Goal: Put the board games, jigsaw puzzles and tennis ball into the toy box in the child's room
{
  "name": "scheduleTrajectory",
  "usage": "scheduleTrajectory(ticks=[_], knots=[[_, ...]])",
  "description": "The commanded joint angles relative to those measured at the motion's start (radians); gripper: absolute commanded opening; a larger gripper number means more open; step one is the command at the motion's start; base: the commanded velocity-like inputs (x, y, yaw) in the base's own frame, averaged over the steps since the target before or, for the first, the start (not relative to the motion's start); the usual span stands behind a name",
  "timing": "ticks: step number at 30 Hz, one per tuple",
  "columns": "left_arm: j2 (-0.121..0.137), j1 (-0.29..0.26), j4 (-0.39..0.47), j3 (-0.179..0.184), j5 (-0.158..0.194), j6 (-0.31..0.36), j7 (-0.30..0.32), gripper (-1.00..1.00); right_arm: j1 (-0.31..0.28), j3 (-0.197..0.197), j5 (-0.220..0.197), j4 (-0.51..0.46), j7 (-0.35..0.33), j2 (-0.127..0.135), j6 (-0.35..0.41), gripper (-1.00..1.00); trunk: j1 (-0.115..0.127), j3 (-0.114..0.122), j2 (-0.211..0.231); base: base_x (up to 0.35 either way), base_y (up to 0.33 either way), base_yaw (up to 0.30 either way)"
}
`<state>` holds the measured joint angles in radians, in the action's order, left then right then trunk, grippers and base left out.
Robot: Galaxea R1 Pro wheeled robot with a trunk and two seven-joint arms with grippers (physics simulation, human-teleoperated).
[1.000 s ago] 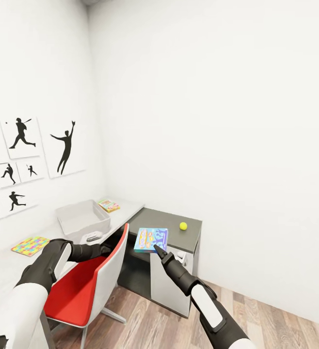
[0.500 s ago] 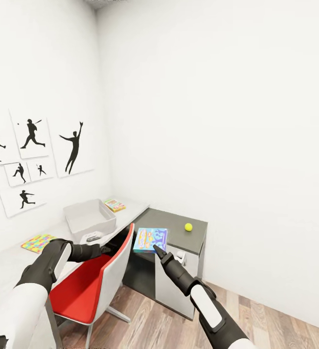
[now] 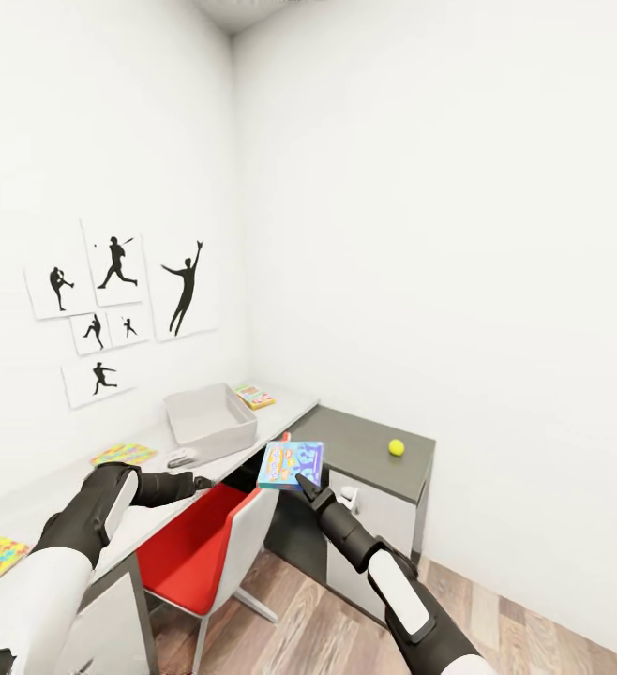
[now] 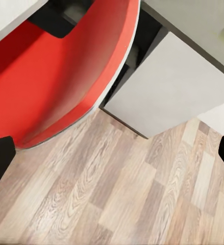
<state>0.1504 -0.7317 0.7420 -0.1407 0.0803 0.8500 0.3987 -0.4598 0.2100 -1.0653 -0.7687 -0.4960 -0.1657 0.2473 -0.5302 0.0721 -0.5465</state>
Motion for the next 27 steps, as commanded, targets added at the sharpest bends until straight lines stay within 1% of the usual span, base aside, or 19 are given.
scheduleTrajectory(ticks=[1, 10, 27], knots=[[0.0, 0.0, 0.0, -0.002, 0.008, 0.007, -0.003, 1.0, 0.0, 0.0, -0.012, 0.0, -0.001, 0.0, 0.007, -1.0, 0.0, 0.001, -0.001, 0.0, 0.0, 0.243], [-0.001, -0.001, -0.001, -0.002, 0.009, 0.007, -0.033, 1.0, 0.0, -0.001, -0.012, 0.0, -0.001, 0.0, 0.007, -1.0, 0.0, 0.008, -0.001, 0.0, 0.0, 0.243], [-0.001, -0.001, -0.001, -0.002, 0.009, 0.007, -0.037, 1.0, 0.0, 0.0, -0.012, 0.0, -0.001, 0.0, 0.007, -1.0, 0.0, 0.023, -0.001, 0.0, 0.0, 0.243]])
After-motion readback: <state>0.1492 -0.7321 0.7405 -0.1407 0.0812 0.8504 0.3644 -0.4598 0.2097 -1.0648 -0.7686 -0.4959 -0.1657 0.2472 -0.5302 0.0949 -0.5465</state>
